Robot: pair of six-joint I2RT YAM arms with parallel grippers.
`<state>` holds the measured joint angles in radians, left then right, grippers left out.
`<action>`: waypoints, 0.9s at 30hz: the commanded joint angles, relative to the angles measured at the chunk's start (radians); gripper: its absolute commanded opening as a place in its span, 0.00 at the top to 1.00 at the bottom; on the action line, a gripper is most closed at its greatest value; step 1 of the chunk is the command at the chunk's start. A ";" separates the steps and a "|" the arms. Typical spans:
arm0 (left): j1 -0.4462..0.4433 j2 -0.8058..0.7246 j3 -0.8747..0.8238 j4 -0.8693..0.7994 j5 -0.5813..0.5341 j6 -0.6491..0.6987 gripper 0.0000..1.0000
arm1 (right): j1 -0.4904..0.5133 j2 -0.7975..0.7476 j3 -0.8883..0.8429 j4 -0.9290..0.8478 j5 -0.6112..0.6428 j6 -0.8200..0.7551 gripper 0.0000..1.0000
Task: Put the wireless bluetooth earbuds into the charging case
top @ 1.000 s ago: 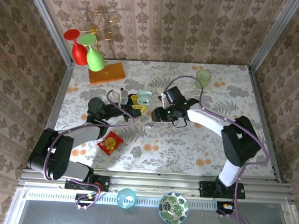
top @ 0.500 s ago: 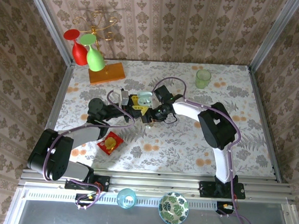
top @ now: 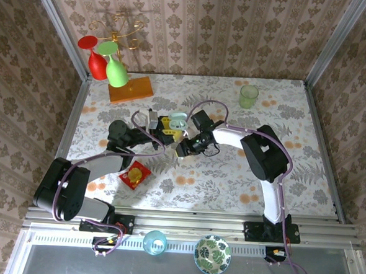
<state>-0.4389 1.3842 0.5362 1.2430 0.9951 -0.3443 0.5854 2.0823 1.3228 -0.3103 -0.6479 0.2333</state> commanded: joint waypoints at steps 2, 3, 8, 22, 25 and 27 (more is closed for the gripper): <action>-0.006 -0.008 -0.002 0.035 0.000 0.013 0.78 | 0.010 -0.024 -0.048 -0.043 -0.006 -0.015 0.70; -0.008 -0.006 -0.001 0.035 -0.001 0.012 0.78 | 0.011 -0.021 -0.047 -0.040 -0.003 -0.013 0.71; -0.009 -0.005 0.002 0.036 0.001 0.013 0.78 | 0.016 -0.006 -0.034 -0.034 0.009 -0.007 0.76; -0.004 -0.001 -0.012 0.035 -0.026 0.033 0.78 | 0.016 -0.128 -0.093 -0.005 0.144 0.028 0.87; 0.000 0.001 -0.023 0.027 -0.067 0.062 0.79 | 0.010 -0.194 -0.143 0.020 0.200 0.051 0.87; 0.002 -0.001 -0.028 0.007 -0.094 0.090 0.79 | 0.005 -0.241 -0.173 0.029 0.243 0.063 0.87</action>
<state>-0.4397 1.3846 0.5209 1.2415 0.9455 -0.3099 0.5987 1.9190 1.1809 -0.3088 -0.4957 0.2665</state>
